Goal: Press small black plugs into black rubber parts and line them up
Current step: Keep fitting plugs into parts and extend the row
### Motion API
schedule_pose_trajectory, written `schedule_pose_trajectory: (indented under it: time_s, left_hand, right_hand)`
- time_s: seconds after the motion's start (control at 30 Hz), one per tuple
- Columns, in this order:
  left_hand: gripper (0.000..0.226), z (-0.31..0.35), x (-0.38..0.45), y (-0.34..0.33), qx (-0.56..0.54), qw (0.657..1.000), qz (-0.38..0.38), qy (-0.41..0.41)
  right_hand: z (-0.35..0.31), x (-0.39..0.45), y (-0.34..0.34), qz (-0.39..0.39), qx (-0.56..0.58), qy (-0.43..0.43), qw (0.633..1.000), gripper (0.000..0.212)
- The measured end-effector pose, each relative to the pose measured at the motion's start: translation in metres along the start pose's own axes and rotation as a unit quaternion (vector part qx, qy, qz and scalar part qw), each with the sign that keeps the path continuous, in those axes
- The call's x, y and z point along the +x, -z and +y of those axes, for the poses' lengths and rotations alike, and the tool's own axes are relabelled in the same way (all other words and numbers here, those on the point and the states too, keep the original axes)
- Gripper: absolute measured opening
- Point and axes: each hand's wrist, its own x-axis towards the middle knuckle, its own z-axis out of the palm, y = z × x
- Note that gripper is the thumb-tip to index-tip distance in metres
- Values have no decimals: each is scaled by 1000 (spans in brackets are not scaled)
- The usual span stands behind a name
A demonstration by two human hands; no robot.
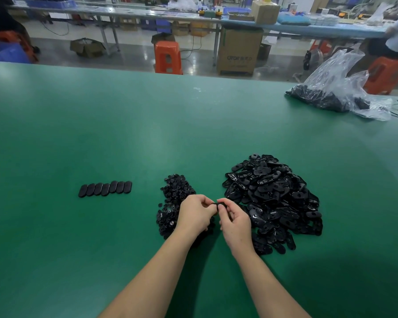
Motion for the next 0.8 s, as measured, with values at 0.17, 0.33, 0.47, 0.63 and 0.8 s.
schedule_pose_trajectory:
  time_s: [0.17, 0.33, 0.47, 0.63, 0.8]
  left_hand:
    - [7, 3, -1, -3, -6, 1000, 10, 4]
    - [8, -1, -2, 1, -60, 998, -16, 14]
    - [12, -2, -3, 4, -60, 998, -18, 4]
    - [12, 1, -2, 6, -34, 999, -36, -9]
    - [14, 0, -1, 8, -35, 998, -48, 2]
  right_hand:
    - [1, 0, 1, -4, -5, 5, 1000, 17]
    - [0, -1, 1, -14, -17, 13, 1000, 18]
    - [1, 0, 0, -15, -36, 17, 999, 13]
    - [1, 0, 0, -15, -38, 14, 999, 13]
    - [-1, 1, 1, -24, -53, 19, 998, 21]
